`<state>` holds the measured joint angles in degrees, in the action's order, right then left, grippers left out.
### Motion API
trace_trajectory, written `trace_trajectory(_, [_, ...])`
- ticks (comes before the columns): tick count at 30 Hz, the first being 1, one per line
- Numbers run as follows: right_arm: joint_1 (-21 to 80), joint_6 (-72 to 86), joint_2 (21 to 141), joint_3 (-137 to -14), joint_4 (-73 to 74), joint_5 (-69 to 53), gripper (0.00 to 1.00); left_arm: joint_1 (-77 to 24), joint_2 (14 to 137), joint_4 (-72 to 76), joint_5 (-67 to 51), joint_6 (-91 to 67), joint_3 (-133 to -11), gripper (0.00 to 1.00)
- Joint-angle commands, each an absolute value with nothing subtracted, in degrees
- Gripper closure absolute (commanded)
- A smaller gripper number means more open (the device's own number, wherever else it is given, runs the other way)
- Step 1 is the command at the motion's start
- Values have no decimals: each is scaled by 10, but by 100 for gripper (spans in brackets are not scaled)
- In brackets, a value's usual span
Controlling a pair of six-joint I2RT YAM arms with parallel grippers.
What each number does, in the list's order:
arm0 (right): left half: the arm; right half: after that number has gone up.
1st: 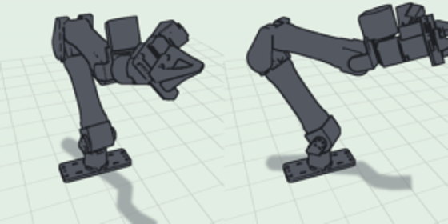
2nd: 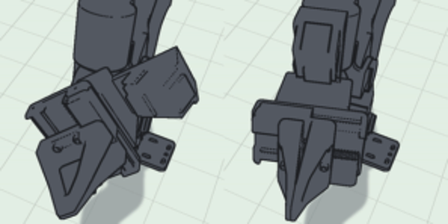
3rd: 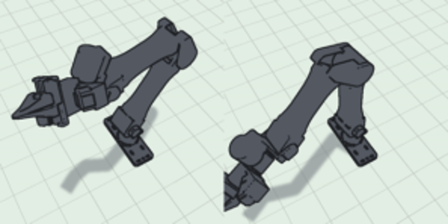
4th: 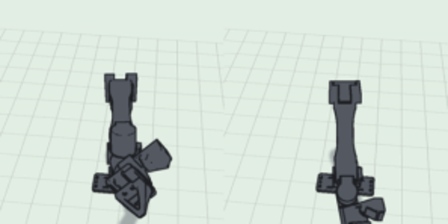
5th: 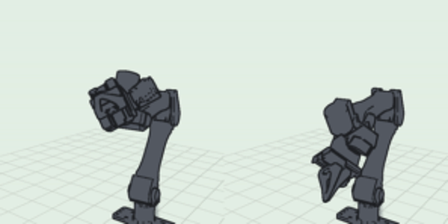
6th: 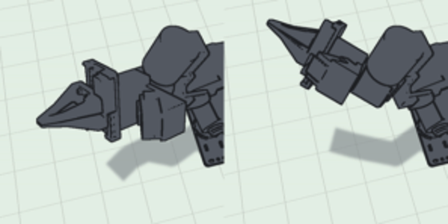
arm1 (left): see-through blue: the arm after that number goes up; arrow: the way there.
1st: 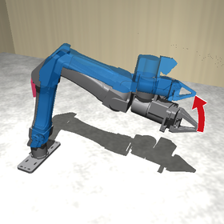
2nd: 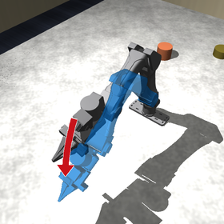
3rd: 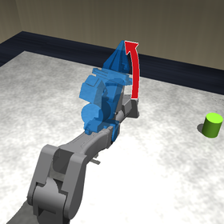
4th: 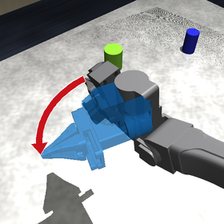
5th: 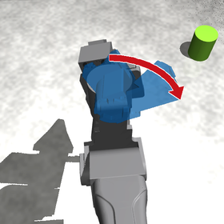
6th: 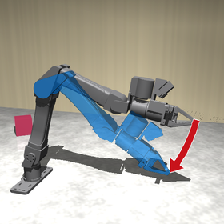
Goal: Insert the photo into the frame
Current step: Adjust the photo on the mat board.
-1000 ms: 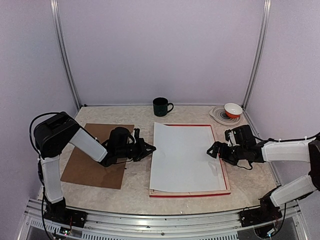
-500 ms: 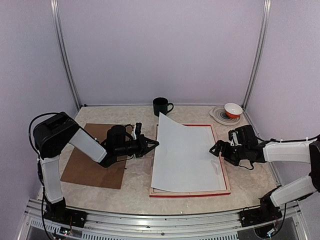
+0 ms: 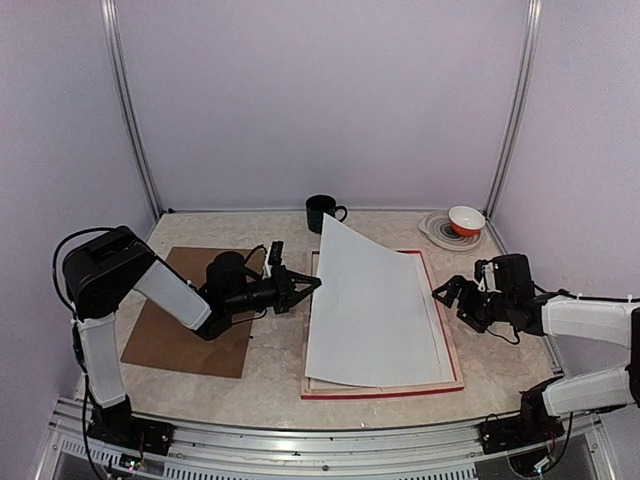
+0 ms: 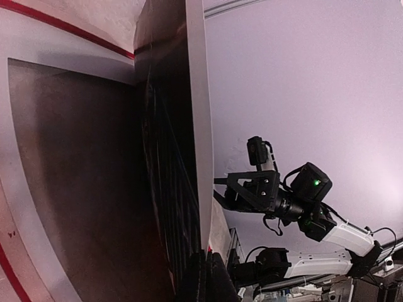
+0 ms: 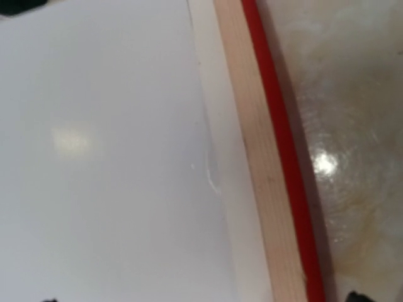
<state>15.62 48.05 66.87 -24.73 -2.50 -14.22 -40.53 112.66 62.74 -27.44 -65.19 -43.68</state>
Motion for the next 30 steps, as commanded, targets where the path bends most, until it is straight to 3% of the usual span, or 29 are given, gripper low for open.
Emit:
trace_trajectory(1, [143,491,670,-239,-53,-180,1,-393,1146,686,-278,-688,-417,100])
trace_trajectory(9, [142,487,673,-244,-38,-174,1,-395,1235,643,-251,-746,-401,100])
trace_trajectory(30, [142,475,741,-255,-44,-200,1,-426,1144,416,-199,-604,-481,87])
